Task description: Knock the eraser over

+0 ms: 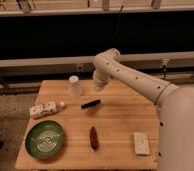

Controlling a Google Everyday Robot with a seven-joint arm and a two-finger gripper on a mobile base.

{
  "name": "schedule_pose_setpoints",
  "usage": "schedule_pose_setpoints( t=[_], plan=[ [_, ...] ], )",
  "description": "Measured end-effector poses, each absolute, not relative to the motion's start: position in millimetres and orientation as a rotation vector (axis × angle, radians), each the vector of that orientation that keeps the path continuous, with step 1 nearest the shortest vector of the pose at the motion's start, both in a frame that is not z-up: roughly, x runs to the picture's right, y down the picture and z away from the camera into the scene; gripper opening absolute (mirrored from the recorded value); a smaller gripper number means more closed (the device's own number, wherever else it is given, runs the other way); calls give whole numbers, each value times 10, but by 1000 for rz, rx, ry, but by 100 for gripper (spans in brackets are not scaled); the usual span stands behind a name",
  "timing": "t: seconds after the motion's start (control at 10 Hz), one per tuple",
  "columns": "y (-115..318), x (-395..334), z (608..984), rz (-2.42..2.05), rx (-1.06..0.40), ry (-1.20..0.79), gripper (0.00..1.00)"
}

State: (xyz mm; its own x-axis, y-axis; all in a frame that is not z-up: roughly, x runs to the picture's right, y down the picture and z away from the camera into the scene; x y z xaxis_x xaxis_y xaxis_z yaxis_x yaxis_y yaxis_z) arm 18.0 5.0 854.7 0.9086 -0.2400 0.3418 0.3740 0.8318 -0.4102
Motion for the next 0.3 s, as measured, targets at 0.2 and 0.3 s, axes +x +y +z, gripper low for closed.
schedule_pose_setpoints(
  t=[0.2,0.3],
  plan=[
    [56,118,8540,-336,-490,-288,2],
    [56,85,8526,-337,-487,-293,2]
  ],
)
